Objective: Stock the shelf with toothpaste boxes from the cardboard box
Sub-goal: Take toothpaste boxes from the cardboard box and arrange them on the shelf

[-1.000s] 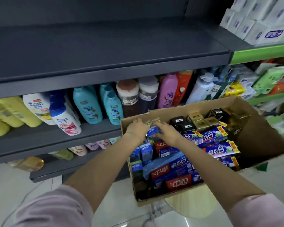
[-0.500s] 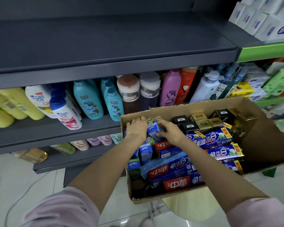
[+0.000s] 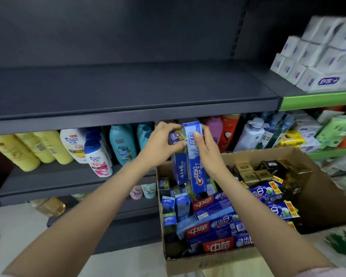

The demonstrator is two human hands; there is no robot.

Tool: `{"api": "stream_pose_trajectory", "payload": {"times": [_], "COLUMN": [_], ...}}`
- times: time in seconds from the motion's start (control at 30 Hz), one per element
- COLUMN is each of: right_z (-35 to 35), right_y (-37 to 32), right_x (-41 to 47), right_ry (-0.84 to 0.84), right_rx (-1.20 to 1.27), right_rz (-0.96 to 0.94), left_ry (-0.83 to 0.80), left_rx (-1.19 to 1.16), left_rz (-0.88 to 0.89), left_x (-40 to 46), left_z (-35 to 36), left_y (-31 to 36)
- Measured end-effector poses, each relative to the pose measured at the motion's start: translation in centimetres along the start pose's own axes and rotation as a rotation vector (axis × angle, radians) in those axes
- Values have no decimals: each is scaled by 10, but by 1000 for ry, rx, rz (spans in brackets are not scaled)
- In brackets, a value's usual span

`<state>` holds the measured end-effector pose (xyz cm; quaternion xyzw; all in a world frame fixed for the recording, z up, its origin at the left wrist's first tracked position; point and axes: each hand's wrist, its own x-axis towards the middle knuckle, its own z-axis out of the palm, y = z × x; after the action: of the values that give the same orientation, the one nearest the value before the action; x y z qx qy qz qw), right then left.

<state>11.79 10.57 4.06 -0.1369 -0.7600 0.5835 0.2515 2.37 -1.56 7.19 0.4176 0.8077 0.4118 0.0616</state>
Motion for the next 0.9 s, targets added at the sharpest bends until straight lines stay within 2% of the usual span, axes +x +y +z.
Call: {"api": "stream_pose_trajectory", "payload": {"times": [0.13,0.2,0.3,0.43,0.57,0.63,0.7,0.77,0.8,0.83,0.9], "right_z": [6,14,29,54,91,114,144,173,188,202,228], "right_y": [-43,-68,-99,-129,-159,-175,-190,-203,-208,-213,-221], "right_x": [11,19,32,43,54,63,76,90,97,103,117], "right_ry": [24,-7,-86,-214,-192,-126,-63,-10,17,40,58], "right_rx": [54,105,123,153,156,210,286,340,346,339,302], "right_rz": [-90,-112,-102,-1,30,42,81,109,104,89,66], "left_ry": [164,236,349,433,467,381,138,-115,-182,-197,-99], "left_rx": [-77,-193,-372,-379,-486,-651,-798,-698,-632,-585,-514], "left_rz": [36,22,-63,-141,-213,-230,-258,-285,-284,-280,-284], "left_x": [3,7,16,24,24,23,17,11,7,4,1], "left_z": [-32,-53,-89,-136,-180,-202,-226,-247,-258,-270,-293], "left_y": [29,38,43,36,17,14,6,-10,-20,-31,-49]}}
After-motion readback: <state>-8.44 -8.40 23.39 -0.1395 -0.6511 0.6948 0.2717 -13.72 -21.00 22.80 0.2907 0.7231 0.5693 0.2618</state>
